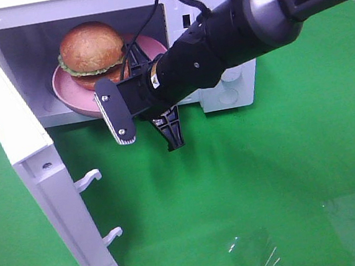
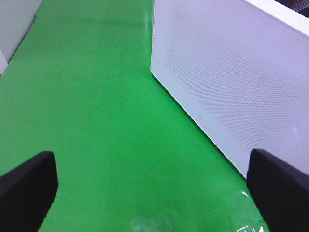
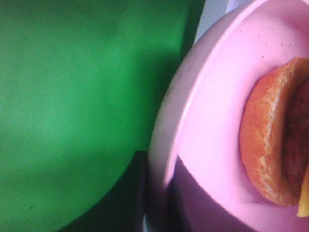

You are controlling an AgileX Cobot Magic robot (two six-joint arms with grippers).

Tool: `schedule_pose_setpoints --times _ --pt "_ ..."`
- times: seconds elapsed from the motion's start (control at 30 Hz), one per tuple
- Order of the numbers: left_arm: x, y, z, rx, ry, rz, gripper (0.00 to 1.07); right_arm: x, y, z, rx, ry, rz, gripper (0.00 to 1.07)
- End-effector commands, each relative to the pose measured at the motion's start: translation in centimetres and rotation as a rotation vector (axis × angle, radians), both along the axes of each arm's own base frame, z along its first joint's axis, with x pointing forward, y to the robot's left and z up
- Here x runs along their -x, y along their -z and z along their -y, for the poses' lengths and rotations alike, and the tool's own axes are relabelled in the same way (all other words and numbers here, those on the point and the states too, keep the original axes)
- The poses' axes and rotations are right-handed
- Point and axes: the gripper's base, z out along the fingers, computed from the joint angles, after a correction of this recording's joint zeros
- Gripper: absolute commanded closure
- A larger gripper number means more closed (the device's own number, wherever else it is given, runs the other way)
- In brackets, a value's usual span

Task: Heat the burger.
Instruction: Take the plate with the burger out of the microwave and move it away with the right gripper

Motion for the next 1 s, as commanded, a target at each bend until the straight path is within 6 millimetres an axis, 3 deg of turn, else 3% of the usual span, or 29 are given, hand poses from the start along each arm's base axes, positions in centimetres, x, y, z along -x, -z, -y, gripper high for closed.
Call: schedule_pose_setpoints --times 0.03,0.37,1.0 --pt "0.2 0.1 0.0 0.006 0.002 0.019 0.08 0.4 -2.2 0.8 -0.079 0.017 0.043 1.07" --pt "0.2 0.1 0.0 0.006 0.002 0.019 0.08 1.7 -3.3 2.8 -0.073 0.009 0.034 1.07" --pt "0.2 0.1 0.0 0.006 0.002 0.019 0.08 6.3 -4.9 6.2 -0.072 0.01 -0.009 1.07"
